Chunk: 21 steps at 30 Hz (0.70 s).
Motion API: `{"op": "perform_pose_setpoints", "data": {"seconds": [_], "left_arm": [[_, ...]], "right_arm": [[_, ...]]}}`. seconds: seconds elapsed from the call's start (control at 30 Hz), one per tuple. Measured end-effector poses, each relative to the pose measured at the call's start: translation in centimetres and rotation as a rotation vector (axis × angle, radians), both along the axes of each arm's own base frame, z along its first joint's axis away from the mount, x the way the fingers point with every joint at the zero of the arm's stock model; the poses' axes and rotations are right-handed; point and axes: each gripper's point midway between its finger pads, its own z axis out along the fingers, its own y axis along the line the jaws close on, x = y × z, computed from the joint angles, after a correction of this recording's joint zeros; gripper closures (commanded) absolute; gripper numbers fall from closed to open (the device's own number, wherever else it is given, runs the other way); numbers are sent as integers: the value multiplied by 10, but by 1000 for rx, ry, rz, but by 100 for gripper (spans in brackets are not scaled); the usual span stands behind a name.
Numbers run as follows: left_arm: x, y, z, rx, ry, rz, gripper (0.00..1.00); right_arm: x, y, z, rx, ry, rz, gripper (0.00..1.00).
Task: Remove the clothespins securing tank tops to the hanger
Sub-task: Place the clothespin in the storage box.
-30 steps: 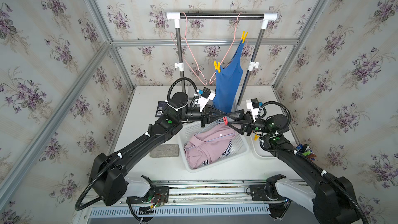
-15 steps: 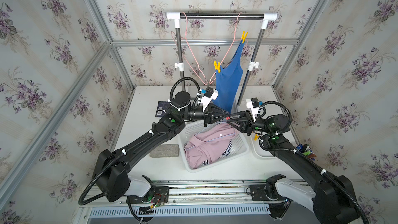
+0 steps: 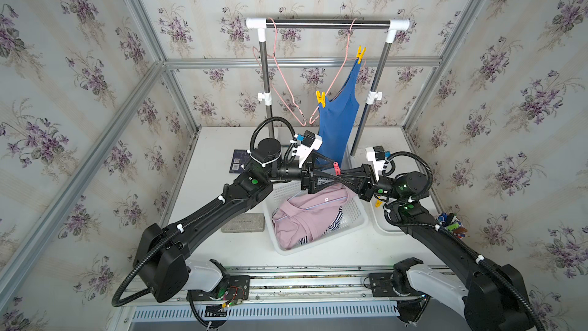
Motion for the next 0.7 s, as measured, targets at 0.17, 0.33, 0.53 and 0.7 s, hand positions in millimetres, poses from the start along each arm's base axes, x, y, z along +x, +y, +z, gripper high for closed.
{"op": "perform_pose_setpoints", "data": {"seconds": [0.17,0.33,0.53,0.7], "left_arm": [[0,20,-1,24,-37,133,1],[19,46,-26,103,-24,364,1],[29,66,-65,206,31,495,1],[45,80,-97,318,76,610,1]], "right_arm": [[10,-12,-10,-21,41,-160,100],[42,-47,-33,-73,126,-474,100],[81,-112,-105,-166,392,-809,100],[91,-159,-155,-217,579,-999,100]]}}
